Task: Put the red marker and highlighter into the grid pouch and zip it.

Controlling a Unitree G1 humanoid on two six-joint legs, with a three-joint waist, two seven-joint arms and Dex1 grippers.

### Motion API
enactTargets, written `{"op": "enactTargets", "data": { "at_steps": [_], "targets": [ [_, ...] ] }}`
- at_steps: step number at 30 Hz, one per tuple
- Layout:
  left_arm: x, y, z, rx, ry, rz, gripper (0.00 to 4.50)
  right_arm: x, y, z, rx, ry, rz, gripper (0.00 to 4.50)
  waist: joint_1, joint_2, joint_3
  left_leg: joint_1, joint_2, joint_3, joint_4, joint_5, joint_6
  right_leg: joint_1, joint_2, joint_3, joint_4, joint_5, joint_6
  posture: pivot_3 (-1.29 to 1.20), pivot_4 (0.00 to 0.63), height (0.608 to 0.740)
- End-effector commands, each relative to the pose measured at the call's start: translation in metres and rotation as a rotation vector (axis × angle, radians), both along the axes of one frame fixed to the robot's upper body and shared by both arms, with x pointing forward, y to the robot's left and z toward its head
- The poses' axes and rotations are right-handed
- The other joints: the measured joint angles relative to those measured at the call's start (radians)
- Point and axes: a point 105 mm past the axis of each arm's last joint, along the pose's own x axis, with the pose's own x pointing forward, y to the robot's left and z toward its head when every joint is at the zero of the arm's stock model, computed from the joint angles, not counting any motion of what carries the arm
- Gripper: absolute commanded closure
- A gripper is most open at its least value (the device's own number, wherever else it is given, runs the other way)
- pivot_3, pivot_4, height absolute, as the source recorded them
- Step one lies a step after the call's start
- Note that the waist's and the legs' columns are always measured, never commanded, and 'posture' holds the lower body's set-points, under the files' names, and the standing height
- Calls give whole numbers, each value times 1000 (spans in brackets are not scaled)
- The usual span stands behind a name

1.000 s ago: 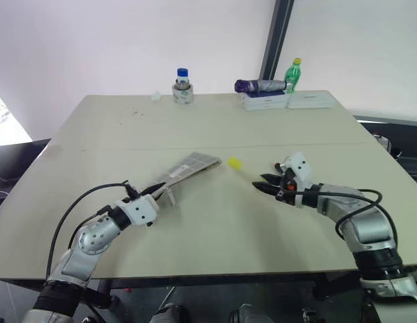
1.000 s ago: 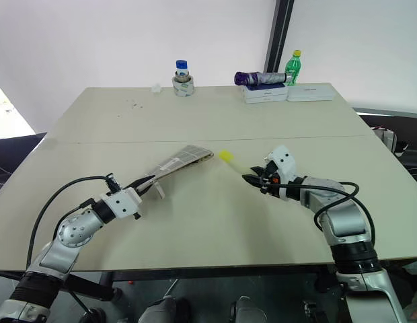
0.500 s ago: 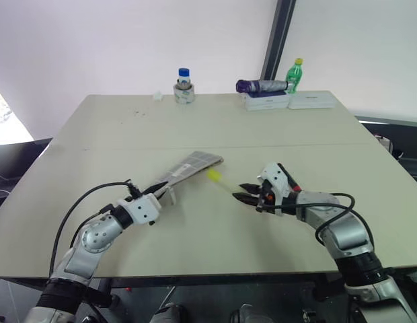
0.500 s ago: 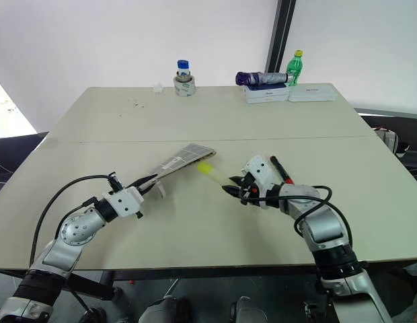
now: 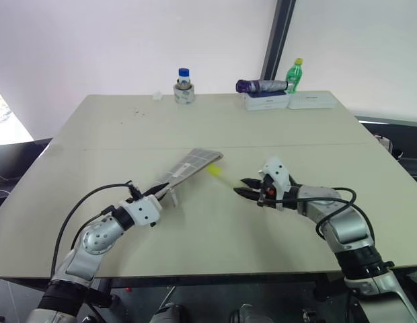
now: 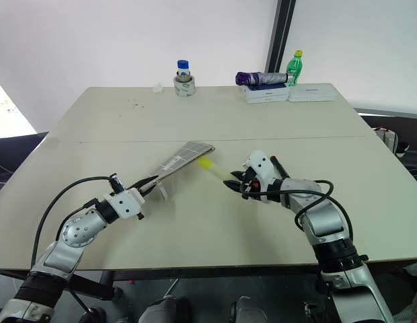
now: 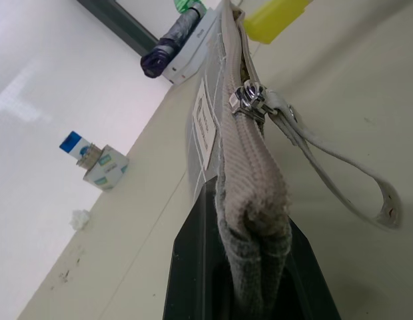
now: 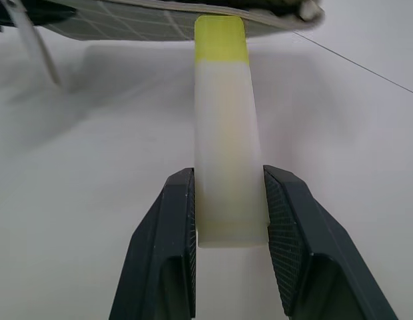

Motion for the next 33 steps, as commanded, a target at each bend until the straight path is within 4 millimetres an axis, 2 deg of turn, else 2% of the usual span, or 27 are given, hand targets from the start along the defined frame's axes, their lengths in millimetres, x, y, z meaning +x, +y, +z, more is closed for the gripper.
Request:
{"op": "enactTargets", "data": {
  "at_steps": [1,9,17,25,29,33],
  "targets": [
    [-2,-5,8,16,-36,-25,4500,6,-3,22,12,-88,-12,3633,0,0,0,0,0,0,0,0,0,0,0,0,0,0,0,0,150,740],
    [2,3,4,36,-28,14,4500,7,-6,25,12,-95,-11,3633,0,0,0,0,0,0,0,0,0,0,0,0,0,0,0,0,150,740],
    [3,-1,3,32,-27,2,4500,-5,9,14,-14,-77,69,3633,0,0,0,0,0,0,0,0,0,0,0,0,0,0,0,0,150,740],
    [1,-6,4,27,-23,-17,4500,0,16,4,-59,-82,69,3633,0,0,0,0,0,0,0,0,0,0,0,0,0,0,0,0,150,740],
    [-1,-7,3,53,-21,-33,4500,-3,23,5,-65,-94,115,3633,0,0,0,0,0,0,0,0,0,0,0,0,0,0,0,0,150,740],
    [-7,-12,-4,139,-16,-94,4500,-9,39,10,-71,-112,190,3633,-1,0,0,0,0,0,0,0,0,0,0,0,0,0,0,0,150,740]
  ]
}}
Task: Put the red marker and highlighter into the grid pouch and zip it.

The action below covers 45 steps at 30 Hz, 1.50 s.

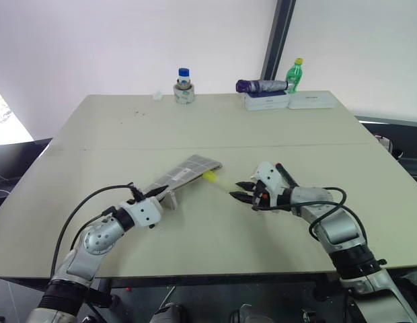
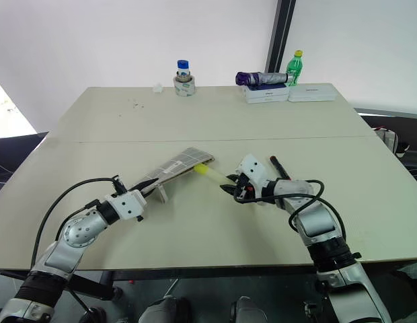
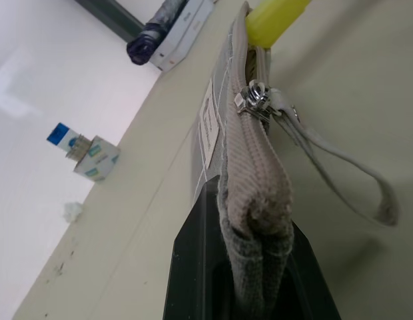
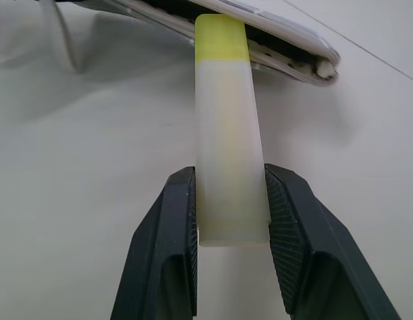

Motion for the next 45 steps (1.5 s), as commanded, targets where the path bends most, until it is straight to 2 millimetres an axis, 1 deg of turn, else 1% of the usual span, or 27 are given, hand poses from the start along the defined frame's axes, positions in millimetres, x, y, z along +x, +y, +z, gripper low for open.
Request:
{"op": "enactTargets", "data": {
  "at_steps": [1,3,7,10,13,14,16,18,22,23,27,29,30,32,34,35,37,40,43,45],
  "targets": [
    [-7,-14,7,61,-46,-96,4500,-4,22,22,23,-74,88,3633,0,0,0,0,0,0,0,0,0,0,0,0,0,0,0,0,150,740],
    [-7,-16,8,90,-51,-119,4500,-5,28,23,7,-86,118,3633,0,0,0,0,0,0,0,0,0,0,0,0,0,0,0,0,150,740],
    [-5,-22,15,104,-73,-148,4500,-11,36,15,-73,-109,186,3633,3,0,0,0,0,0,0,0,0,0,0,0,0,0,0,0,150,740],
    [-5,-28,19,121,-84,-189,4500,-11,42,17,-115,-168,228,3633,1,0,0,0,0,0,0,0,0,0,0,0,0,0,0,0,150,740],
    [-7,-31,20,159,-66,-232,4500,-2,37,16,-231,-238,236,3633,-1,0,0,0,0,0,0,0,0,0,0,0,0,0,0,0,150,740],
    [-8,-32,24,164,-73,-245,4500,0,35,18,-257,-261,248,3633,-1,0,0,0,0,0,0,0,0,0,0,0,0,0,0,0,150,740],
    [-9,-35,30,168,-80,-275,4500,1,35,24,-280,-303,276,3633,-1,0,0,0,0,1,0,0,0,-1,1,0,0,0,0,0,150,740],
    [-9,-37,31,188,-79,-303,4500,-1,37,26,-309,-329,323,3633,-1,0,0,0,0,1,0,0,0,-1,1,0,0,0,0,0,150,740],
    [-12,-42,30,203,-72,-366,4500,-6,51,28,-310,-378,396,3633,0,0,0,0,0,1,0,1,-2,0,0,0,0,0,0,0,150,740],
    [-13,-44,30,203,-71,-380,4500,-6,53,28,-311,-390,404,3633,-1,0,0,0,0,1,0,3,-5,0,0,0,0,0,0,0,150,740],
    [-14,-46,36,150,-66,-398,4500,2,49,23,-347,-413,388,3633,0,0,0,0,0,1,0,4,-6,0,1,0,0,0,0,0,150,740],
    [-13,-43,35,143,-58,-384,4500,0,44,22,-309,-348,390,2589,1,0,0,0,0,1,1,4,-7,0,1,0,0,0,0,0,150,740],
    [-12,-41,35,141,-56,-378,4500,-2,43,22,-296,-327,400,2245,1,0,0,0,0,1,1,4,-7,0,1,0,0,0,0,0,150,740],
    [-10,-36,34,139,-47,-355,4500,2,38,23,-305,-366,366,1191,1,0,0,0,0,1,1,4,-7,0,1,0,0,0,0,0,150,740],
    [-7,-30,34,123,-39,-322,4500,0,35,27,-258,-353,333,171,1,0,0,0,0,1,1,4,-7,0,1,0,0,0,0,0,150,740],
    [-5,-27,34,107,-33,-297,4500,-3,33,30,-220,-317,324,74,1,0,0,0,0,1,1,4,-7,0,1,0,0,0,0,0,150,740],
    [-2,-22,34,87,-20,-263,4500,-13,31,34,-164,-252,330,74,2,0,0,0,0,1,1,4,-7,0,1,0,0,0,0,0,150,740],
    [3,-14,34,61,-11,-203,4500,-26,29,45,-69,-210,323,74,2,0,0,0,0,0,1,4,-6,0,0,0,0,0,0,0,150,740],
    [5,-7,32,42,-3,-159,4500,-39,16,46,-15,-157,296,74,2,0,0,0,0,0,1,3,-5,0,0,0,0,0,0,0,150,740],
    [6,-4,30,30,3,-139,4500,-43,7,49,20,-153,260,74,5,0,0,0,0,-1,1,0,0,0,0,0,0,0,0,0,150,740]
  ]
}}
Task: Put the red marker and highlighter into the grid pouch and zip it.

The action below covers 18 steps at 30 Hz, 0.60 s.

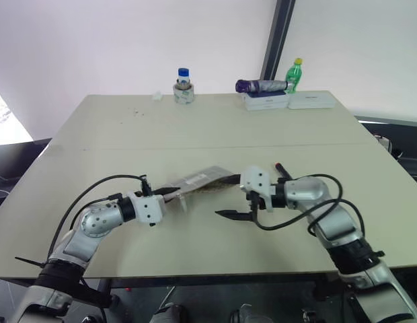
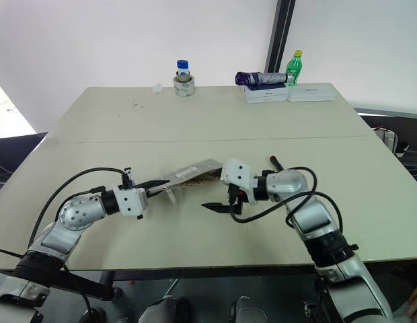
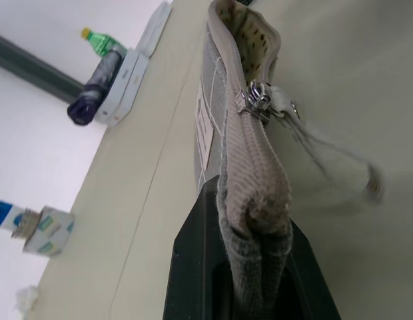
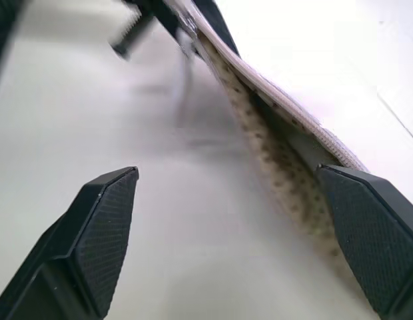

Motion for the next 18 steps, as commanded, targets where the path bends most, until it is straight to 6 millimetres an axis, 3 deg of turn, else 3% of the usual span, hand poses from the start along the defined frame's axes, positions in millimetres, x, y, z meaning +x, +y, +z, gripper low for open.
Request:
{"op": "enactTargets", "data": {
  "at_steps": [1,4,7,9,12,15,18],
  "targets": [
    [3,9,10,-39,-34,50,4500,-8,-15,21,113,-4,-48,74,0,0,0,0,0,0,0,0,0,0,0,0,0,0,0,0,150,740],
    [3,12,8,-46,-32,67,4500,3,-45,24,272,11,-236,74,0,0,0,0,0,0,1,0,0,1,0,0,0,0,0,0,150,740],
    [1,12,3,-52,-25,74,4500,19,-81,8,349,-102,-532,74,0,-1,0,1,0,-1,1,0,0,1,0,0,0,0,0,0,150,740],
    [1,9,1,-64,-22,75,4500,16,-95,-3,385,-168,-690,74,0,-1,0,1,0,-1,1,0,0,1,0,0,0,0,0,0,150,740],
    [1,6,2,-74,-23,73,4500,15,-108,-21,338,-192,-836,74,-2,0,0,0,0,0,0,4,-6,1,0,0,0,0,0,0,150,740],
    [2,4,0,-74,-17,69,4500,28,-138,-39,253,-149,-1016,74,-9,0,0,1,-1,0,0,4,-6,1,0,1,0,0,0,0,150,740],
    [3,2,-3,-67,-5,61,4500,40,-156,-31,274,-159,-1085,74,-8,0,0,1,0,0,0,4,-6,1,1,1,0,0,0,0,150,740]
  ]
}}
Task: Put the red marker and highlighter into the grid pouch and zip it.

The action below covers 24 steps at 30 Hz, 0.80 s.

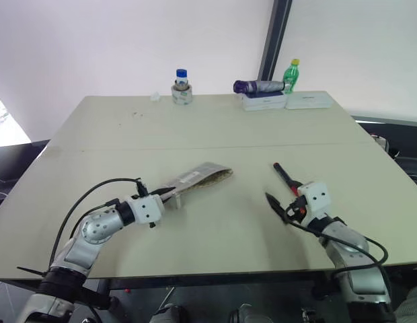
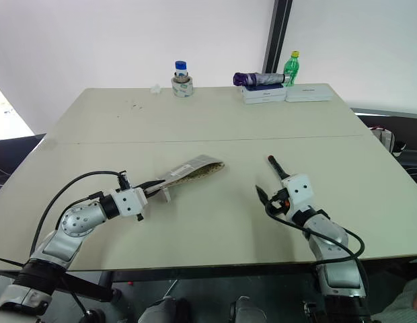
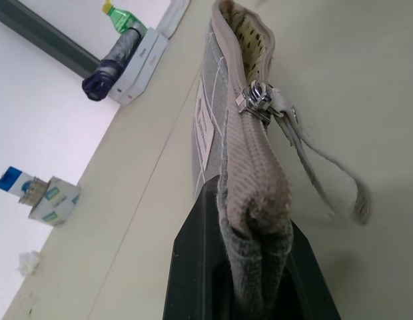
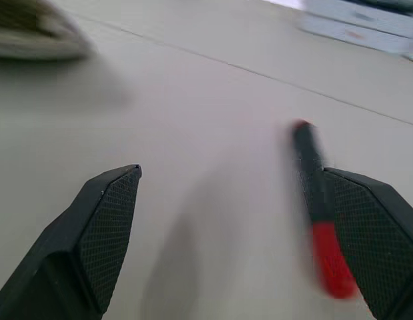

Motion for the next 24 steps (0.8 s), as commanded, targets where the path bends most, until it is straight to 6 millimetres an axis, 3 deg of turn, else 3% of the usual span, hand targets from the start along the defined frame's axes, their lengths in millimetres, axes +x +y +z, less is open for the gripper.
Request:
{"op": "enactTargets", "data": {
  "at_steps": [1,8,12,15,19,21,22,24],
  "targets": [
    [2,0,7,-3,-23,-1,4500,13,-22,21,-1,-59,-87,74,1,0,0,0,0,0,0,0,0,0,0,0,0,0,0,0,150,740],
    [0,1,6,-2,-22,7,4500,41,-37,7,109,113,-90,74,1,0,0,0,0,1,-1,0,0,0,0,0,0,0,0,0,150,740],
    [-2,5,4,5,-23,18,4500,43,-29,-3,151,233,-1,74,2,0,0,0,0,1,-1,0,0,0,0,0,0,0,0,0,150,740],
    [-3,6,5,3,-27,27,4500,41,-36,-9,79,275,-11,819,3,0,0,0,0,1,-1,0,0,0,0,0,0,0,0,0,150,740],
    [-5,6,4,-6,-23,36,4500,40,-26,-1,68,250,37,2840,2,0,0,0,0,1,-1,-1,2,0,0,0,0,0,0,0,150,740],
    [-6,5,3,-7,-22,34,4500,36,-5,12,70,194,176,3902,2,0,0,0,0,1,-1,-1,2,0,0,0,0,0,0,0,150,740],
    [-6,4,3,-6,-22,33,4500,34,2,16,73,178,225,4156,2,0,0,0,0,1,-1,-1,2,0,0,0,0,0,0,0,150,740],
    [-5,2,3,-7,-20,29,4500,12,35,23,41,169,481,4135,5,0,0,0,0,1,-1,-1,2,0,0,0,0,0,0,0,150,740]
  ]
}}
